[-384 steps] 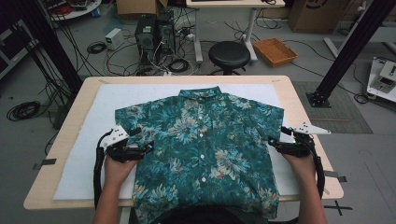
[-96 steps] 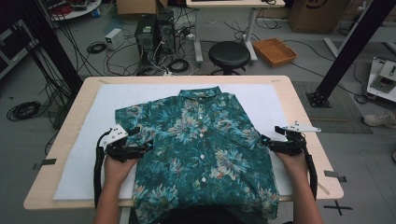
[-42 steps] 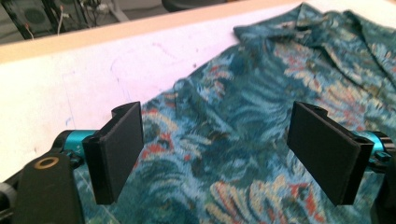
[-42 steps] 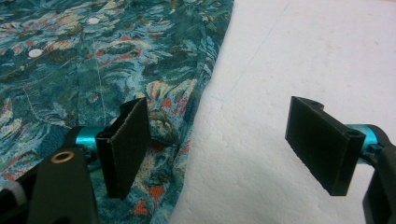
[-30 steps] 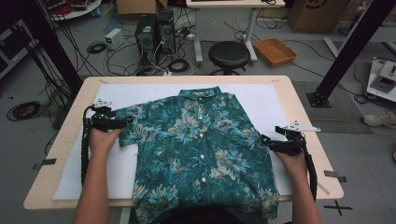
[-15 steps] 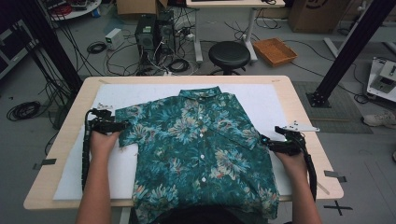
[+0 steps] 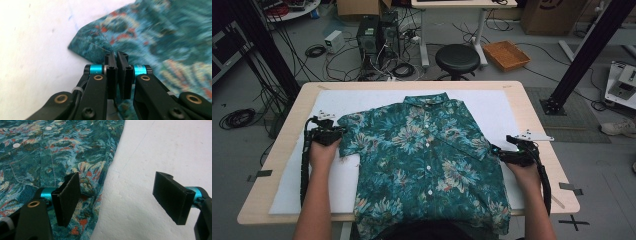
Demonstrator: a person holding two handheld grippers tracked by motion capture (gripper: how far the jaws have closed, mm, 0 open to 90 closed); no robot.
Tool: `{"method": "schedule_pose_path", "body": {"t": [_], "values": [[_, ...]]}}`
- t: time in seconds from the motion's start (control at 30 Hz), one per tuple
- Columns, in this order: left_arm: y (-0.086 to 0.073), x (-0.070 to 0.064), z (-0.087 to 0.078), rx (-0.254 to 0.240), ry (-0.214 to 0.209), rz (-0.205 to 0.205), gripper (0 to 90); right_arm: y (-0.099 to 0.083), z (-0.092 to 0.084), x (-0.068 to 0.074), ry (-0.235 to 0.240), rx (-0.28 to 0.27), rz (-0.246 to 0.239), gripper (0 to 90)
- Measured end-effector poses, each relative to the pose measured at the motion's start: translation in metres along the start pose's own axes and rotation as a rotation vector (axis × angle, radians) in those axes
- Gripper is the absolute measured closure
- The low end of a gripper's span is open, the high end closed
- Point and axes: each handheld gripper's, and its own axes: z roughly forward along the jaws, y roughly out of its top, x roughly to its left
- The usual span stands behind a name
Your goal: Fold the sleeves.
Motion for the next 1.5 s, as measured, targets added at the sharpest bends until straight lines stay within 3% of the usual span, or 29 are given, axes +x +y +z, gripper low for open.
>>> {"method": "schedule_pose_path", "body": {"t": [0.33,0.6,0.93,1.13,1.23,1.5], "values": [[0.03,-0.045,-0.017,-0.106,-0.07,0.113,86.3,0.0,0.0,0.0,0.001,0.0,-0.007,22.7],[0.043,-0.088,-0.013,-0.098,-0.15,0.187,86.3,0.0,0.0,0.0,0.002,0.0,-0.008,22.7],[0.052,-0.137,0.002,-0.097,-0.234,0.215,86.0,0.0,0.0,0.0,0.0,-0.001,-0.014,22.6],[0.052,-0.142,-0.006,-0.128,-0.275,0.201,67.1,0.0,0.0,0.0,0.003,0.001,-0.014,22.7],[0.05,-0.138,-0.007,-0.128,-0.267,0.188,64.5,0.0,0.0,0.001,0.002,0.001,-0.012,22.7],[0.04,-0.124,-0.001,-0.055,-0.265,0.157,61.4,0.0,0.0,0.001,-0.003,0.003,-0.011,22.7]]}}
